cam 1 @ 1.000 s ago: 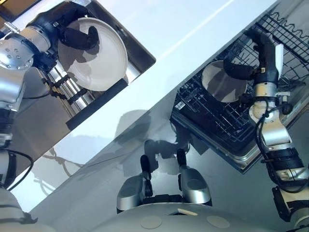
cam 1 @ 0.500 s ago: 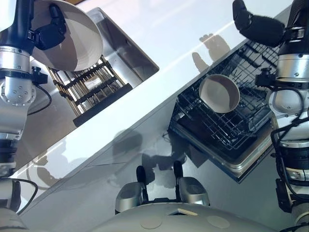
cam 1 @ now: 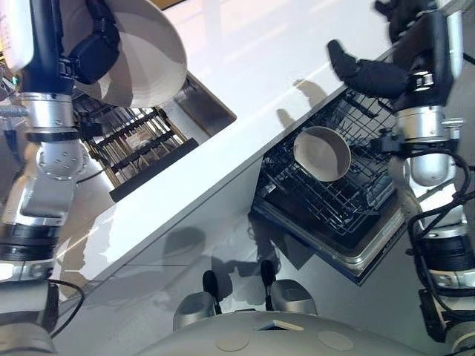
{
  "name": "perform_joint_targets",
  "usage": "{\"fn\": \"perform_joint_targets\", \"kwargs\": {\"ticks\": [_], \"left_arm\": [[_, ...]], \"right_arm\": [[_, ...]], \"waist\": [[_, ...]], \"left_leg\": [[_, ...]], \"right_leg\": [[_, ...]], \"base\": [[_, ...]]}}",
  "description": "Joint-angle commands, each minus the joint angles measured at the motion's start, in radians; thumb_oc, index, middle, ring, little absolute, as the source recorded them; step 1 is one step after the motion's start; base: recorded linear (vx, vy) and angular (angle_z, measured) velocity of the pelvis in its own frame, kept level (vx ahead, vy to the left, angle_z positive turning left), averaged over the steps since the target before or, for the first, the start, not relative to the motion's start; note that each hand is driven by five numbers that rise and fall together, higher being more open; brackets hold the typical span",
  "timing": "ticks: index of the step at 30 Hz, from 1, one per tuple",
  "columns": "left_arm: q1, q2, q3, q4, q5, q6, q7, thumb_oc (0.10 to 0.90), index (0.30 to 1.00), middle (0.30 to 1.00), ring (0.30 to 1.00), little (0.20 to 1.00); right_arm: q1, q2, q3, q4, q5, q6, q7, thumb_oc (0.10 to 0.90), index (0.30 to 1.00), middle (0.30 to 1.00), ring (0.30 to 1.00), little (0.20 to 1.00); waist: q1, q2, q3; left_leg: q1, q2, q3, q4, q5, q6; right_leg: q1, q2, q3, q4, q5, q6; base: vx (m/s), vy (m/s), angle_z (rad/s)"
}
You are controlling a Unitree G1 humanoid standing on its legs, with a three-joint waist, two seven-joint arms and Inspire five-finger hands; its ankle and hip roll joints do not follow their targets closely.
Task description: Pick up plates and place into dishwasher.
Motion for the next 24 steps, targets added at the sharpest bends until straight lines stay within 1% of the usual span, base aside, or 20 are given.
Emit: {"fn": "perform_joint_targets", "kwargs": {"ticks": [1,5,6,8,16,24], "left_arm": [[-0.111,0.01,-0.036,-0.053,0.033,-0.093,0.111,0.1,0.3,0.3,0.3,0.2],[-0.153,-0.044,-0.107,-0.055,0.035,-0.095,0.116,0.1,0.3,0.3,0.3,0.2],[-0.173,-0.061,-0.14,-0.049,0.042,-0.086,0.119,0.1,0.3,0.3,0.3,0.2],[-0.196,-0.079,-0.177,-0.035,0.048,-0.088,0.12,0.1,0.3,0.3,0.3,0.2],[-0.233,-0.132,-0.269,-0.024,0.052,-0.09,0.099,0.1,0.3,0.3,0.3,0.2],[-0.245,-0.181,-0.337,-0.041,0.035,-0.1,0.052,0.1,0.3,0.3,0.3,0.2]], "right_arm": [[-0.114,0.028,0.038,-0.072,0.158,-0.04,0.112,0.8,0.9,0.9,0.9,0.9],[-0.135,0.087,0.112,-0.068,0.245,0.037,0.192,0.8,0.9,0.9,0.9,0.9],[-0.148,0.109,0.144,-0.065,0.244,0.051,0.199,0.8,0.9,0.9,0.9,0.9],[-0.164,0.122,0.176,-0.058,0.257,0.066,0.211,0.8,0.9,0.9,0.9,0.9],[-0.193,0.175,0.251,-0.049,0.276,0.098,0.222,0.8,0.9,0.9,0.9,0.9],[-0.219,0.223,0.298,-0.027,0.28,0.119,0.165,0.8,0.9,0.9,0.9,0.9]], "waist": [[0.015,0.008,-0.177],[0.012,0.004,-0.186],[0.011,0.002,-0.188],[0.009,-0.001,-0.191],[0.005,-0.004,-0.196],[0.01,-0.006,-0.198]], "left_leg": [[-0.01,-0.08,0.01,0.019,-0.081,0.055],[-0.001,-0.08,0.011,0.012,-0.088,0.056],[-0.001,-0.079,0.014,0.012,-0.087,0.056],[-0.002,-0.079,0.018,0.011,-0.086,0.057],[-0.001,-0.079,0.028,0.011,-0.086,0.062],[-0.004,-0.078,0.028,0.01,-0.084,0.065]], "right_leg": [[-0.044,0.075,-0.028,0.132,-0.113,0.02],[-0.038,0.072,-0.03,0.128,-0.118,0.024],[-0.04,0.072,-0.03,0.127,-0.115,0.025],[-0.041,0.07,-0.029,0.124,-0.111,0.028],[-0.045,0.068,-0.025,0.122,-0.103,0.032],[-0.046,0.067,-0.023,0.12,-0.098,0.036]], "base": [[0.0,-0.005,0.04],[0.03,-0.002,0.02],[0.0,0.0,0.0],[0.0,0.0,0.0],[0.0,0.0,0.0],[0.0,0.0,0.0]]}}
